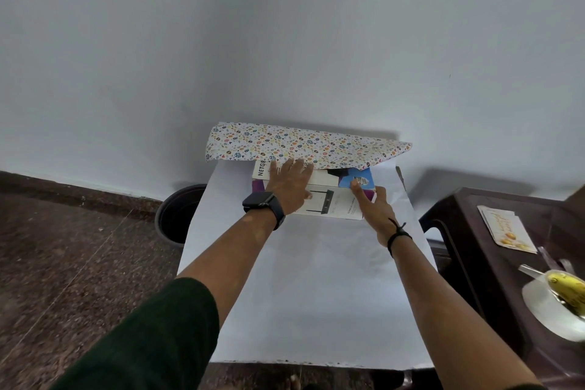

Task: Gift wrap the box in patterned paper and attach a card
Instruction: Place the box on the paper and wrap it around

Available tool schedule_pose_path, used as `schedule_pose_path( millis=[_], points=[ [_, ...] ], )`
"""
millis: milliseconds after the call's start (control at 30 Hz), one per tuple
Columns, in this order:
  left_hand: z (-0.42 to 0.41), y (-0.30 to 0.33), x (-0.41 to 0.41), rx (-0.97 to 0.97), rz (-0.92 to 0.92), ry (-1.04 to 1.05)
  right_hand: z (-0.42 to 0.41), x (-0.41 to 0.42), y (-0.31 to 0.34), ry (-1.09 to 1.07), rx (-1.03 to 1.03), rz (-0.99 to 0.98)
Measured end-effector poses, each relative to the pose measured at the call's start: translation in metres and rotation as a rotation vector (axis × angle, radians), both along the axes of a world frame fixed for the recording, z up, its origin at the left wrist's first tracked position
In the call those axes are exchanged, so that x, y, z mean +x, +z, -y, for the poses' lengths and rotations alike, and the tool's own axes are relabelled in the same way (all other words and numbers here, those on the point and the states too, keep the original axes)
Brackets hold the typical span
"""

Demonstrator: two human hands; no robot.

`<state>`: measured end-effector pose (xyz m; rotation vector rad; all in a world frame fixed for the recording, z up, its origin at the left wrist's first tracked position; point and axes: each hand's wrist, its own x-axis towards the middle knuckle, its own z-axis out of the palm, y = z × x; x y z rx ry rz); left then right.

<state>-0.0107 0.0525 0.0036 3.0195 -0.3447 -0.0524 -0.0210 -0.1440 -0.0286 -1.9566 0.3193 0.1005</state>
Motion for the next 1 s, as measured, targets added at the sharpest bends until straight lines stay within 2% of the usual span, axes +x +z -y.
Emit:
schedule_pose_path(
  millis=[133, 333, 433, 533, 700, 867, 1000],
  points=[
    [-0.004, -0.005, 0.0, -0.033, 0.072, -0.037, -0.005, -0.006, -0.003, -0.05, -0.066, -0.001],
    [-0.002, -0.005, 0.0, -0.023, 0.15, -0.073, 0.006, -0.006, 0.003, -0.112, 0.026, 0.008],
    [0.0, -0.008, -0.004, -0.014, 0.194, -0.087, 0.009, 0.005, 0.021, -0.162, 0.166, 0.046],
    [0.0, -0.012, -0.006, -0.034, 0.24, -0.102, 0.005, 0.015, 0.031, -0.108, 0.319, -0.008],
    [-0.004, -0.017, -0.009, -0.082, 0.319, -0.154, -0.003, 0.003, 0.011, 0.023, 0.335, 0.002],
    [-0.007, -0.019, -0.023, -0.113, 0.352, -0.169, -0.005, -0.007, 0.001, -0.024, 0.32, 0.025],
    [-0.007, -0.017, -0.041, -0.012, 0.403, -0.16, -0.005, -0.017, -0.003, -0.059, 0.197, 0.015]
  ],
)
